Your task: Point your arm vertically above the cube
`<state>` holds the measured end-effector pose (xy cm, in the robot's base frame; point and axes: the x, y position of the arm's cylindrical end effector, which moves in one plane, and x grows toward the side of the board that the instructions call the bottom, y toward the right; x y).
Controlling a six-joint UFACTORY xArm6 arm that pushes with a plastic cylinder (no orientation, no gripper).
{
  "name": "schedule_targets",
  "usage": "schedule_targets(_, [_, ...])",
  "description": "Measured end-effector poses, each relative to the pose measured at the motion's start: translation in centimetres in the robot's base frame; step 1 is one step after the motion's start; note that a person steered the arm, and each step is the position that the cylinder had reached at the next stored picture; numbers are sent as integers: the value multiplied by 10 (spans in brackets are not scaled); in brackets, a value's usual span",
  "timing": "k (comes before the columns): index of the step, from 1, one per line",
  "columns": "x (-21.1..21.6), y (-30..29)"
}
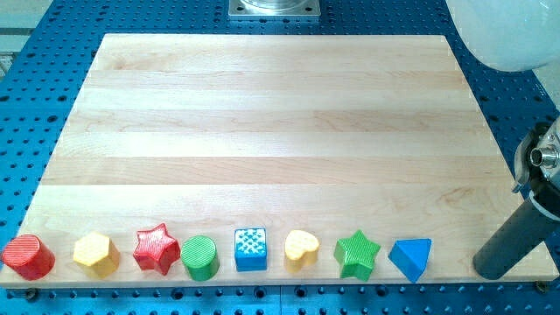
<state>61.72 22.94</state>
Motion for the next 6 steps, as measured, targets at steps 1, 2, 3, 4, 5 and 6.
schedule_targets(1, [0, -1])
schedule_targets(2, [-41, -1])
schedule_targets(3, [-89, -3])
schedule_targets(4, [-120, -47])
schedule_targets(5, [-127, -121])
schedule_targets(6, [-124, -205])
